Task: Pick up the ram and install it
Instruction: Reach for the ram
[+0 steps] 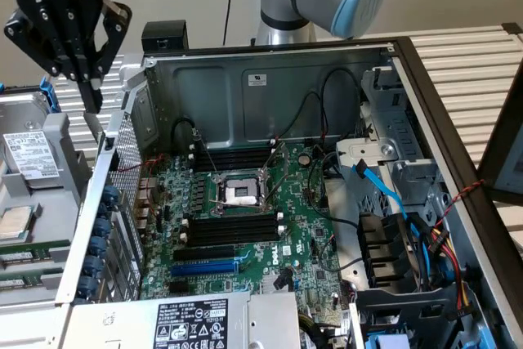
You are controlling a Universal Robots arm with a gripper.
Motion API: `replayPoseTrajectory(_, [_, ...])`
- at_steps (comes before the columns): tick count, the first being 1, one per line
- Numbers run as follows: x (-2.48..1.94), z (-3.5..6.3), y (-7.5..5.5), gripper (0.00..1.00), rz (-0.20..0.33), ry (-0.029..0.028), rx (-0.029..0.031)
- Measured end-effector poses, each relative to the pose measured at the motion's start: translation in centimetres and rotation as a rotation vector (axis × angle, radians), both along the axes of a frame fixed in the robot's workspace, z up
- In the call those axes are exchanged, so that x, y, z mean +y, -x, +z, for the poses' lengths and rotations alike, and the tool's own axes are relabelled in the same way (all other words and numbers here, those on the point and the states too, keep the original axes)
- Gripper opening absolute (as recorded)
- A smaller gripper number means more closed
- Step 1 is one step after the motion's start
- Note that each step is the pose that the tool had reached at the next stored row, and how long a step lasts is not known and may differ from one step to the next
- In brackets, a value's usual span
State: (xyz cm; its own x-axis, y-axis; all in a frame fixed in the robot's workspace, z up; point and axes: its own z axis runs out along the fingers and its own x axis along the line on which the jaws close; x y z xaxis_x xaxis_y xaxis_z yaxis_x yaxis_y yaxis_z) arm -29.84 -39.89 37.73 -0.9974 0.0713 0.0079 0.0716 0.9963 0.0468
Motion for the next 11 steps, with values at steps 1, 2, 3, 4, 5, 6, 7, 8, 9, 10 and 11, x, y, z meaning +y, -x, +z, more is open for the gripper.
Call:
replayPoseTrajectory(1, [0.0, -0.1, 0.4, 0.1, 0.0, 0.0, 0.0024])
replayPoseTrajectory(2, [0.0, -0.2, 0.9, 0.1, 0.0, 0.0, 0.005])
replayPoseTrajectory(3, [0.0, -0.31, 1.3, 0.1, 0.0, 0.0, 0.0076])
replayPoseTrajectory(4, [0.0, -0.42, 1.8, 0.1, 0.0, 0.0, 0.0105])
replayPoseTrajectory(5, [0.0, -0.51, 2.3, 0.1, 0.0, 0.0, 0.0143])
replayPoseTrajectory(6, [0.0, -0.6, 2.7, 0.1, 0.0, 0.0, 0.0185])
replayPoseTrajectory(7, [0.0, -0.7, 3.2, 0.1, 0.0, 0.0, 0.0226])
replayPoseTrajectory(8, [0.0, -0.8, 3.6, 0.1, 0.0, 0.0, 0.0265])
replayPoseTrajectory(9, [0.0, -0.91, 4.1, 0.1, 0.0, -0.0001, 0.0305])
replayPoseTrajectory(10, [0.0, -1.01, 4.6, 0.1, 0.0, -0.0001, 0.0342])
replayPoseTrajectory(11, [0.0, -1.12, 5.0, 0.1, 0.0, 0.0, 0.0375])
